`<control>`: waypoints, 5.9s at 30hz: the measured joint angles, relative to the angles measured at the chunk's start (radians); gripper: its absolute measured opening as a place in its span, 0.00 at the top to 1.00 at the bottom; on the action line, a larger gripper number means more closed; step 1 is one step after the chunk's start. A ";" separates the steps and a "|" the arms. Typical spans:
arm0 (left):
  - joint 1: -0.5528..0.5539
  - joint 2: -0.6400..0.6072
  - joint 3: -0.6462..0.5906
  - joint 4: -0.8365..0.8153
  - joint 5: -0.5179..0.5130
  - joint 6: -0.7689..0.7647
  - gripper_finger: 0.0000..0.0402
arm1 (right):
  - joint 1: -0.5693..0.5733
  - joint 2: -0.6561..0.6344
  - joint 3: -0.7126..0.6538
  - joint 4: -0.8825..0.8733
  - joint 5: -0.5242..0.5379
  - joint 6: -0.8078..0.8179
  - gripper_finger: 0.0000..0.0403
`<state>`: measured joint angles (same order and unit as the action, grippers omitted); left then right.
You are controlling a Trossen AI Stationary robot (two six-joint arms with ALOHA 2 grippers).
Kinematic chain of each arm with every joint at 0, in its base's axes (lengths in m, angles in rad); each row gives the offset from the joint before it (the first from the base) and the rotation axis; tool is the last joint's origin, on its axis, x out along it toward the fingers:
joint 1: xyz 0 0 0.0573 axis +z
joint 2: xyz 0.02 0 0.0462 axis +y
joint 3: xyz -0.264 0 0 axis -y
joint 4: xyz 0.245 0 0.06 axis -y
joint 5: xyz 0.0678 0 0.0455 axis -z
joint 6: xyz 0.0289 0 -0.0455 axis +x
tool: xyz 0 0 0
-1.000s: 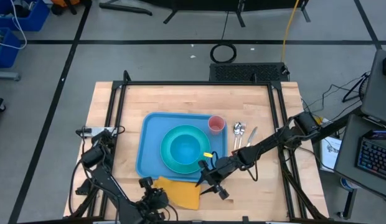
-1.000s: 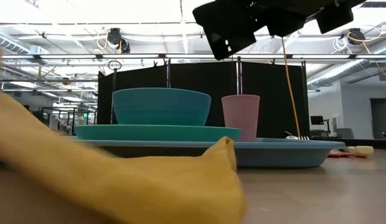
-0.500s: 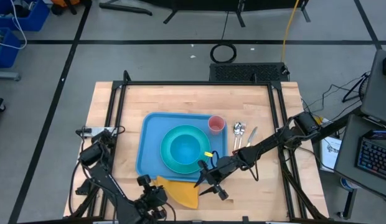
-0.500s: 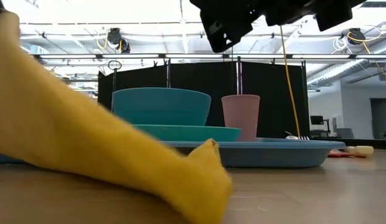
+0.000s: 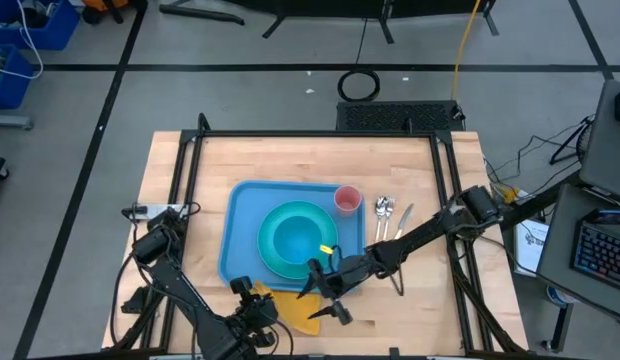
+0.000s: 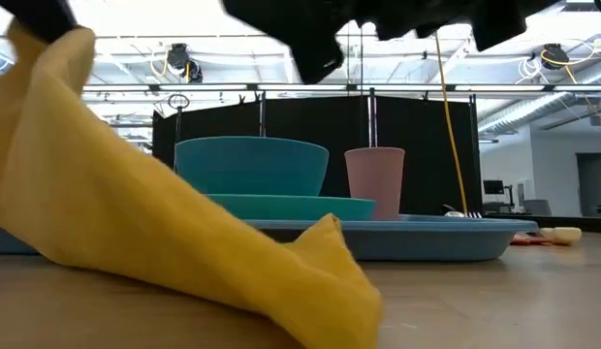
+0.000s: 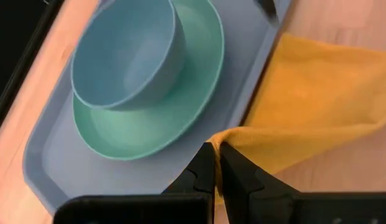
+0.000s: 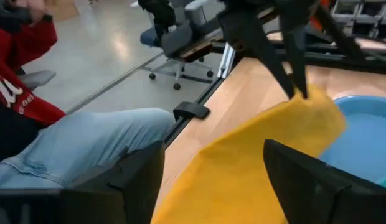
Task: Set up tray
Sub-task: Put the yellow napkin on the blue serving tray to the left of the green plate
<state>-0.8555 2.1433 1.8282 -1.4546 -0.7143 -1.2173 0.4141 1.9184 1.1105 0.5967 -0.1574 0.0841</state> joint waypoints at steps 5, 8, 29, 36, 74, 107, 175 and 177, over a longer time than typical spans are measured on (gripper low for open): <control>0.022 0.000 0.000 -0.001 -0.012 0.012 0.98 | 0.001 0.069 0.092 -0.036 0.028 -0.015 0.31; 0.024 0.000 0.000 -0.001 -0.034 0.002 0.98 | 0.001 0.078 0.116 -0.044 0.095 -0.019 0.31; 0.047 -0.046 0.000 0.046 -0.100 0.022 0.98 | -0.002 0.080 0.124 0.003 0.200 0.020 0.31; 0.055 -0.046 0.000 0.084 -0.118 0.074 0.98 | -0.001 0.080 0.124 -0.017 0.243 0.057 0.31; 0.046 -0.046 0.000 0.190 -0.127 0.117 0.98 | 0.004 0.080 0.135 -0.074 0.338 0.073 0.34; -0.072 -0.046 0.000 0.166 -0.356 -0.056 0.85 | -0.013 0.038 0.136 -0.144 0.180 -0.005 0.99; -0.020 -0.045 -0.275 0.594 -0.072 0.136 0.39 | -0.003 0.025 0.136 -0.228 -0.160 0.095 0.99; -0.019 -0.045 -0.275 0.596 -0.084 0.140 0.39 | -0.003 0.025 0.136 -0.229 -0.160 0.095 0.99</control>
<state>-0.8742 2.0979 1.5528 -0.8588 -0.7981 -1.0772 0.4114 1.9430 1.2461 0.3679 -0.3172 0.1787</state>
